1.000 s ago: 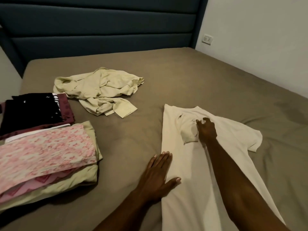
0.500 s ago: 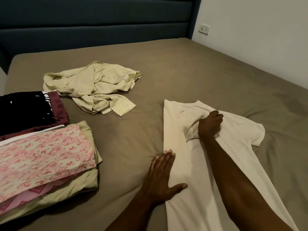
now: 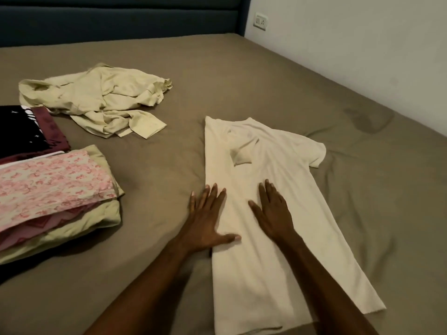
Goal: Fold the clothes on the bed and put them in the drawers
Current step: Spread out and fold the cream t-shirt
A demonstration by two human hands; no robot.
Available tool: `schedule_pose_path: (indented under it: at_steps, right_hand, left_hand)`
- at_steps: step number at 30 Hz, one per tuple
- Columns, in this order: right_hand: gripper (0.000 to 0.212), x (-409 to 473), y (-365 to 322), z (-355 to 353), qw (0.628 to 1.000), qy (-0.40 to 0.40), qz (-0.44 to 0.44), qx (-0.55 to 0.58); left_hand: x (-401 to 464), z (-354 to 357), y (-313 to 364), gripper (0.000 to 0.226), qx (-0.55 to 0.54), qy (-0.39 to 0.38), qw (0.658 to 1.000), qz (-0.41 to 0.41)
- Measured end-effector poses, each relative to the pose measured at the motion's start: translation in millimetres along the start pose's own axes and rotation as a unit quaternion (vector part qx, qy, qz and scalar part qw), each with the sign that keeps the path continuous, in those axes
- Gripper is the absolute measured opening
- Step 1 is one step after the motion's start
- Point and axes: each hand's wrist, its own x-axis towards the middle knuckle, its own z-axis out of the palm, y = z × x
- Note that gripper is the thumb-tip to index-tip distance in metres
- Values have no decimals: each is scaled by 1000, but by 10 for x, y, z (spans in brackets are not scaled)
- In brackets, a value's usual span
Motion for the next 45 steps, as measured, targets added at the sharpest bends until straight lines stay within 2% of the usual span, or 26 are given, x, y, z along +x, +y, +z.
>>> schedule_pose_path:
  at_steps: [4, 7, 10, 13, 16, 19, 21, 23, 24, 25, 26, 28, 29, 30, 31, 33, 35, 37, 39, 41, 42, 44, 45]
  right_hand:
    - [75, -1084, 206, -80, 999, 32, 2, -7]
    - [68, -1650, 307, -153, 992, 105, 62, 29]
    - [62, -1872, 573, -283, 975, 182, 123, 18]
    - [49, -1953, 884, -455, 956, 223, 187, 38]
    - [49, -2035, 1077, -618, 947, 172, 271, 19]
    - [50, -2040, 1235, -812, 930, 63, 360, 24]
    - [39, -1992, 1311, -955, 911, 18, 397, 113]
    - [21, -1911, 1347, -1067, 885, -5, 381, 268]
    - [21, -1882, 1347, -1130, 880, -22, 350, 322]
    - [23, -1870, 1319, -1195, 879, -45, 304, 365]
    - [23, -1861, 1267, -1261, 872, -79, 254, 411]
    - [19, -1765, 1171, -1344, 820, -157, 163, 526]
    - [21, -1654, 1155, -1352, 783, -157, 141, 585]
    - [22, -1484, 1214, -1326, 746, -119, 145, 639]
    - [22, -1288, 1278, -1271, 707, -61, 158, 687]
    - [26, -809, 1473, -1114, 619, 43, 184, 762]
    - [31, -339, 1633, -968, 521, 74, 225, 820]
    - [44, 105, 1716, -899, 477, 81, 232, 844]
    - [48, 433, 1671, -918, 460, 78, 225, 855]
    - [50, 747, 1709, -833, 477, 107, 223, 843]
    - [60, 906, 1772, -730, 500, 110, 214, 832]
    - [79, 1094, 1862, -664, 485, 135, 196, 841]
    - [79, 1239, 1960, -596, 492, 145, 189, 837]
  left_hand:
    - [-794, 98, 402, 120, 72, -46, 991, 99]
    - [-1229, 146, 553, 107, 87, -20, 987, 137]
    - [-1396, 150, 665, 102, 80, 5, 982, 173]
    - [-1431, 156, 727, 103, 74, 2, 974, 213]
    - [-1366, 172, 818, 88, 42, 61, 972, 221]
    - [-1178, 253, 1089, 50, 64, 154, 957, 239]
    - [-1017, 311, 1338, 38, 41, 164, 963, 212]
    - [-859, 330, 1635, 36, -64, 123, 984, 113]
    - [-772, 312, 1819, 37, -146, 83, 985, 46]
    - [-676, 296, 1991, 38, -242, 36, 969, -22]
    - [-567, 279, 2146, 42, -350, -15, 932, -93]
    - [-283, 305, 2291, 57, -516, -122, 815, -233]
    - [-166, 305, 2308, 65, -546, -164, 772, -282]
    - [-57, 332, 2311, 68, -538, -191, 762, -305]
    - [4, 361, 2286, 64, -509, -202, 777, -311]
    - [86, 452, 2295, 48, -449, -174, 822, -305]
    - [131, 565, 2292, 45, -465, -135, 820, -307]
    - [154, 662, 2264, 39, -496, -114, 811, -289]
    - [124, 646, 2220, 37, -512, -105, 805, -281]
    - [115, 661, 2178, 38, -524, -91, 794, -294]
    - [114, 661, 2161, 40, -532, -86, 789, -296]
    - [108, 648, 2156, 44, -536, -88, 788, -289]
    - [107, 646, 2166, 45, -532, -93, 792, -285]
